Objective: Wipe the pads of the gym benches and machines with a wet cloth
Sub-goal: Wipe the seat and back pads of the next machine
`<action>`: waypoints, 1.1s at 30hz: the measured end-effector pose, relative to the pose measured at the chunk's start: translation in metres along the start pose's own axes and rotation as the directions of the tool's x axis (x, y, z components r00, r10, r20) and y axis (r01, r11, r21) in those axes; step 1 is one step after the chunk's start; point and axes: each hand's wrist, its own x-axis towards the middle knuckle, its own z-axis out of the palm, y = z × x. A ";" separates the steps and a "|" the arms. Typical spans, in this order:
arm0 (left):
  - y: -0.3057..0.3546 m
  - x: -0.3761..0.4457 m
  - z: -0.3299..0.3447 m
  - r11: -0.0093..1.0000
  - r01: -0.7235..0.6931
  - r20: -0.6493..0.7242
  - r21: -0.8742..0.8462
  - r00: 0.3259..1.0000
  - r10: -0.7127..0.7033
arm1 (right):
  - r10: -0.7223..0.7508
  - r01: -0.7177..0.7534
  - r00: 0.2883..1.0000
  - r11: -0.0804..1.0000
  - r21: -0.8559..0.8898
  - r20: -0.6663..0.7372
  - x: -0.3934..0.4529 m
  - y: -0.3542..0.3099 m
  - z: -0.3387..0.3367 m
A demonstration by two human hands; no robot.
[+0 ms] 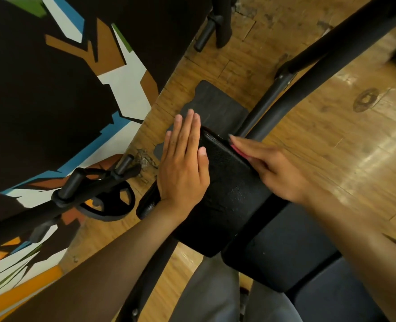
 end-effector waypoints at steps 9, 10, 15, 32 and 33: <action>0.001 0.001 0.000 1.000 -0.004 0.006 0.023 1.000 0.004 | 0.173 -0.172 0.985 0.985 0.031 -0.025 -0.059 0.014 -0.002; 0.001 0.001 0.001 1.000 -0.004 0.002 0.021 1.000 0.004 | 0.225 -0.224 0.974 0.974 0.040 -0.027 -0.071 0.017 -0.003; 0.002 -0.001 0.001 1.000 0.006 -0.007 0.012 1.000 -0.006 | 0.121 -0.119 0.992 0.991 0.066 -0.042 -0.017 -0.010 0.006; 0.002 -0.001 0.005 1.000 0.006 -0.036 0.015 0.999 -0.006 | -0.005 0.006 0.998 1.000 -0.012 0.069 0.027 -0.028 0.007; 0.002 -0.001 0.004 1.000 0.014 -0.035 0.020 0.999 -0.013 | -0.018 0.018 0.998 1.000 0.014 0.068 0.040 -0.033 0.010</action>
